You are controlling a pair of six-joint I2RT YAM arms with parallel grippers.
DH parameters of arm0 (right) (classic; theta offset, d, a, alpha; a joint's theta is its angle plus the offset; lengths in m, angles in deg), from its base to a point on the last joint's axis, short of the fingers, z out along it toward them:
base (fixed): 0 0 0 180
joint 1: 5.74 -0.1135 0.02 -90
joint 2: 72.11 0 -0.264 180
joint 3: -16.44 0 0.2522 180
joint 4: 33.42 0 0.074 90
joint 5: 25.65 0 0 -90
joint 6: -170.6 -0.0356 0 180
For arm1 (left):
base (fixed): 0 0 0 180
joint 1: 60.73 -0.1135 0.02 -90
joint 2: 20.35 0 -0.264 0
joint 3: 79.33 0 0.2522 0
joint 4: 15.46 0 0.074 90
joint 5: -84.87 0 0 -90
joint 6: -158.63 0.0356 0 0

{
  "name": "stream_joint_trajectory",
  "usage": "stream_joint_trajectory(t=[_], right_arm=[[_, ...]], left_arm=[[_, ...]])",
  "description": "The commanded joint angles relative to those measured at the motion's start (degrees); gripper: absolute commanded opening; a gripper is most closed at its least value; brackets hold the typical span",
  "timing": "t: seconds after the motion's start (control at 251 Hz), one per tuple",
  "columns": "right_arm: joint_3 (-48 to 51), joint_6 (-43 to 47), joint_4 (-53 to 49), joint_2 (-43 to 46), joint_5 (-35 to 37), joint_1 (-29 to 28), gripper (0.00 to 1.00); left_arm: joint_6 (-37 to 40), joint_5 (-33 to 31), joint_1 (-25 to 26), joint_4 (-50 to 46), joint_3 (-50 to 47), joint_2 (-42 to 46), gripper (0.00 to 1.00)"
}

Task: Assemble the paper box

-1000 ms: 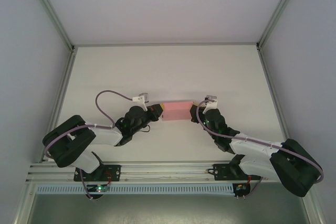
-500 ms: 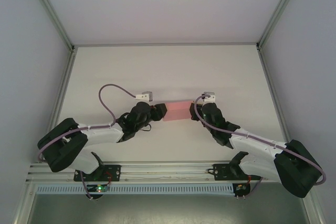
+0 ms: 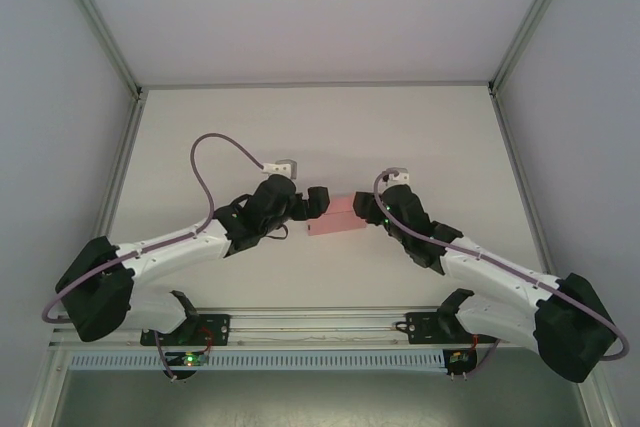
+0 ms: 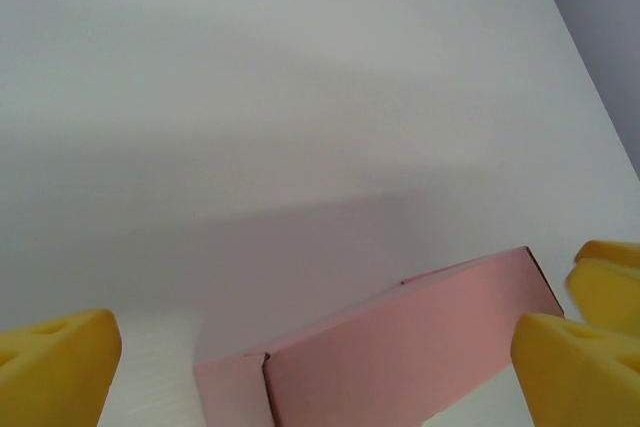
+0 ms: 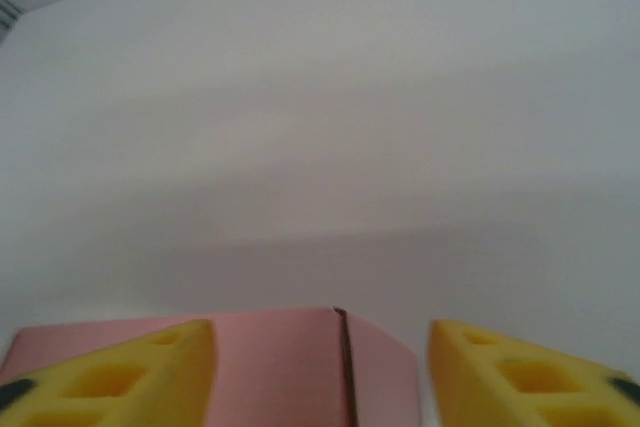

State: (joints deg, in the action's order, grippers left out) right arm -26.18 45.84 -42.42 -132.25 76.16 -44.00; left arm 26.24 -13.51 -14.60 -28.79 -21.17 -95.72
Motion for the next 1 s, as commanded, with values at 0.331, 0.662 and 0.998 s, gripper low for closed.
stream_joint_trajectory(t=[0.331, 0.662, 0.998], right_arm=[[-21.37, 77.78, -28.36, -9.54, -41.46, 4.6, 0.98], [-34.35, 90.22, -38.91, -26.56, -32.43, 4.55, 0.98], [-39.76, 90.63, -45.37, -37.28, -25.81, 2.87, 0.71]], left_arm=[[-1.53, -13.33, -8.59, -30.07, -2.57, 20.24, 1.0], [-4.69, -13.81, -10.01, -32.72, -8.54, 27.9, 1.0], [-3.98, -12.3, -10.22, -32.03, -7.73, 24.27, 1.0]])
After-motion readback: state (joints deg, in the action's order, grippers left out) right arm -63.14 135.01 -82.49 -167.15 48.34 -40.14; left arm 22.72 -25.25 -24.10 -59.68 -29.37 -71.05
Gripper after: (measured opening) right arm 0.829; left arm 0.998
